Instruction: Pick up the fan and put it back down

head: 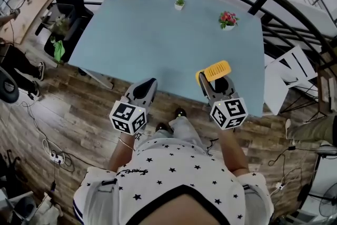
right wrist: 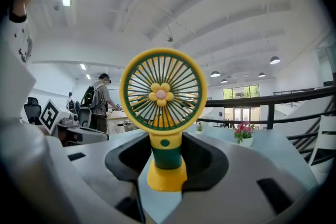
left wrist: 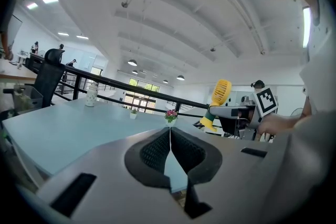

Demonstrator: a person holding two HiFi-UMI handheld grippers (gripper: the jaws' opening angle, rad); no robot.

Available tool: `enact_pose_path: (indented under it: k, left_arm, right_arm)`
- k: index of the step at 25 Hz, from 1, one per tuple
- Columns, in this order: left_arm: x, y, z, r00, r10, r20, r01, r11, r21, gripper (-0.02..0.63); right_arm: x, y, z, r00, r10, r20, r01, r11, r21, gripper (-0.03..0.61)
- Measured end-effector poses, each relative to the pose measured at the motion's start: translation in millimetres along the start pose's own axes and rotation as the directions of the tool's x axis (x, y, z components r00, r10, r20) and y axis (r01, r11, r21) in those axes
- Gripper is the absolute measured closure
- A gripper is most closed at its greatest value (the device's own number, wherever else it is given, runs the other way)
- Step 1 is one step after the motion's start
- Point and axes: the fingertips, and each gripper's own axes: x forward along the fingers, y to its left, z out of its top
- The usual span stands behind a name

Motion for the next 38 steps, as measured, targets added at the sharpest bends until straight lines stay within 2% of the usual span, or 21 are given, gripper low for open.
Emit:
enact_pose_path:
  k: [19,29,38]
  left_arm:
    - [11.3,7.7,-2.5,1.000,0.010,-0.014,-0.010,1.000,-0.010,0.584]
    - [28.0,8.4,-2.6,1.000,0.016,-0.025,-0.017,1.000,-0.022,0.584]
    - [44.1,19.4,-0.8,0.998,0.053,-0.022,-0.054,0.997,-0.046,0.584]
  right_arm:
    - [11.3,-8.7,-1.8,1.000,0.003,-0.004,-0.003,1.000,0.007,0.403]
    - [20.0,-28.6,-3.2,1.000,-0.001,-0.018,0.001,1.000,0.013,0.403]
    - [40.5,-48.1,-9.5,0.999,0.015,-0.044,-0.014,1.000,0.020,0.403]
